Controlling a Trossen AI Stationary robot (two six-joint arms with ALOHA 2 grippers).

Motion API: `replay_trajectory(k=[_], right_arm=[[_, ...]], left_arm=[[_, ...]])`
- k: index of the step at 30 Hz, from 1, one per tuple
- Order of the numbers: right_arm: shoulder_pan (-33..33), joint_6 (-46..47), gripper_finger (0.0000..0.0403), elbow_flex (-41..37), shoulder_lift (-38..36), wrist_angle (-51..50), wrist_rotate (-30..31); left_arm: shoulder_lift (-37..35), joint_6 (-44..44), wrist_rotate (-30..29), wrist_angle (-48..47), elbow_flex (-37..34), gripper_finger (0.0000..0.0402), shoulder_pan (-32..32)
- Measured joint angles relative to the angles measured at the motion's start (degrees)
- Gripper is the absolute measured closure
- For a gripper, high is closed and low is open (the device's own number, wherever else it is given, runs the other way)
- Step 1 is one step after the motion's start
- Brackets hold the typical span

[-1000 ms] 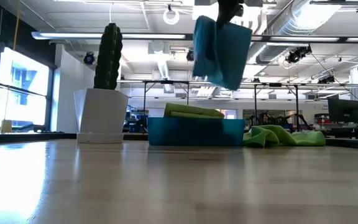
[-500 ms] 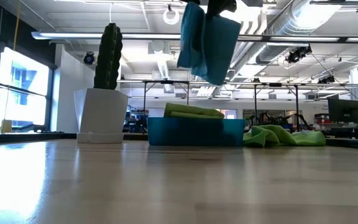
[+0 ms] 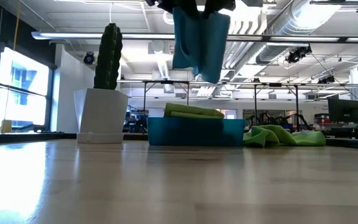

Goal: Fold microfiber towels
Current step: Stack the blue microfiber towel on top of the green microfiber towel

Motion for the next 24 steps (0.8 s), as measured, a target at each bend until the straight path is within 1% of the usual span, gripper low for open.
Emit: replay_trajectory(k=[3,6,9,12,15,17,18,19,21,24], right_arm=[[0.04,0.00,0.0403,0.00,0.00,0.01,-0.03],[0.02,0.00,0.0403,0.00,0.00,0.01,-0.01],[0.02,0.00,0.0403,0.00,0.00,0.01,-0.01],[0.02,-0.04,0.0403,0.00,0.00,0.01,-0.03],[0.02,-0.65,0.0402,0.00,0.00,-0.04,-0.12],[0.04,-1.86,0.0397,0.00,0.00,-0.26,-0.27],[0.08,-2.74,0.0393,0.00,0.00,-0.50,-0.27],[0.15,-3.39,0.0388,0.00,0.00,-0.92,-0.29],[0.41,-5.51,0.0372,0.00,0.00,-2.36,-0.39],[0.87,-7.42,0.0335,0.00,-0.12,-6.10,-0.49]], left_arm=[[-0.17,-0.26,-2.04,-2.74,0.00,0.0190,-0.14],[-0.18,-1.95,-2.45,-4.85,0.00,0.0191,-0.07],[-0.18,-3.11,-2.58,-5.15,0.00,0.0206,-0.05],[-0.18,-2.77,-2.55,-5.15,0.00,0.0249,-0.34],[-0.18,-2.68,-1.49,-5.13,0.00,0.0315,-0.38],[-0.18,-2.26,0.40,-5.10,0.00,0.0366,-0.34],[-0.18,-1.75,1.74,-5.08,0.00,0.0383,-0.34],[-0.18,-1.60,3.26,-4.99,0.00,0.0391,-0.34],[-0.18,-1.59,5.95,-4.95,0.00,0.0386,-0.34],[-0.49,-1.59,9.65,-5.11,0.00,0.0389,-0.72]])
